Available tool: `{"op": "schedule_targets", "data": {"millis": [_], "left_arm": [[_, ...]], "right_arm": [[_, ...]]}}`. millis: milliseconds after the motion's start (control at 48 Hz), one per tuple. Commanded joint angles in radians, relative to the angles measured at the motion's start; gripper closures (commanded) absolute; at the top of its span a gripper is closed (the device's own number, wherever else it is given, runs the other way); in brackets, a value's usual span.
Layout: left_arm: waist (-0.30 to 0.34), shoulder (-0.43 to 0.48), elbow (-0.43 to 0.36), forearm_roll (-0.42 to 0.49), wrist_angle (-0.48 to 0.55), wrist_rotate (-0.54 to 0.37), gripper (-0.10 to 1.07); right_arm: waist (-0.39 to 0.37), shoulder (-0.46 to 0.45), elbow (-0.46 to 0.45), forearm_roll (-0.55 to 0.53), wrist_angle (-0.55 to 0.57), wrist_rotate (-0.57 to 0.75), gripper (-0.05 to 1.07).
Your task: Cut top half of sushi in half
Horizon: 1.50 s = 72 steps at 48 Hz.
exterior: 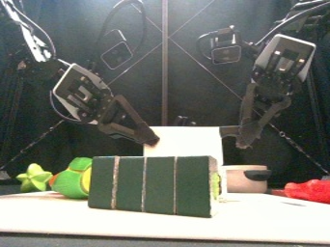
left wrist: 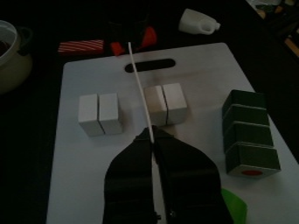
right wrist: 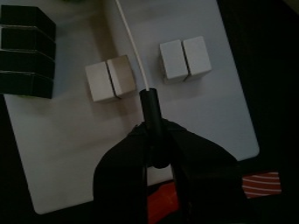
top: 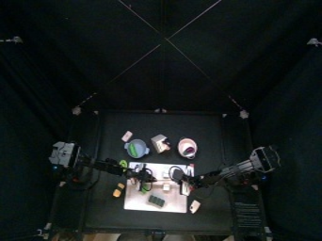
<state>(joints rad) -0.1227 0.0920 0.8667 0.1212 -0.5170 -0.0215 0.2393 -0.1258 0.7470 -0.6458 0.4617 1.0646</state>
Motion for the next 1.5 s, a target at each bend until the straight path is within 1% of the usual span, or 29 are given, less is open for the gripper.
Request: {"op": "schedule_targets", "data": {"millis": [0, 167, 271, 333, 417, 521, 688, 1125, 1479], "left_arm": [[-0.025, -0.025, -0.009, 0.011, -0.011, 0.005, 0.69], [-0.025, -0.038, -0.012, 0.021, -0.011, 0.006, 0.69], [-0.020, -0.043, -0.020, 0.052, -0.009, 0.006, 0.69], [0.002, -0.043, -0.026, 0.067, -0.011, 0.006, 0.69], [0.032, -0.038, -0.043, 0.066, -0.011, 0.003, 0.69], [0.067, -0.014, -0.058, 0.049, -0.011, 0.006, 0.69], [0.112, 0.026, -0.066, 0.057, -0.011, 0.006, 0.69], [0.117, 0.054, -0.066, 0.057, -0.011, 0.006, 0.69], [0.130, 0.057, -0.067, 0.057, -0.011, 0.006, 0.69]], "right_arm": [[-0.009, -0.037, -0.017, -0.009, 0.018, 0.005, 0.62], [-0.011, -0.066, -0.023, -0.023, 0.048, 0.003, 0.62], [-0.015, -0.080, -0.017, -0.037, 0.078, 0.005, 0.62], [-0.015, -0.083, -0.012, -0.044, 0.087, 0.005, 0.62], [-0.029, -0.083, -0.006, -0.052, 0.087, 0.003, 0.62], [-0.051, -0.081, 0.002, -0.061, 0.087, 0.005, 0.62], [-0.084, -0.081, 0.015, -0.064, 0.083, 0.005, 0.62], [-0.095, -0.075, 0.034, -0.063, 0.034, 0.009, 0.64], [-0.103, -0.071, 0.037, -0.066, 0.031, 0.014, 0.65]]}}
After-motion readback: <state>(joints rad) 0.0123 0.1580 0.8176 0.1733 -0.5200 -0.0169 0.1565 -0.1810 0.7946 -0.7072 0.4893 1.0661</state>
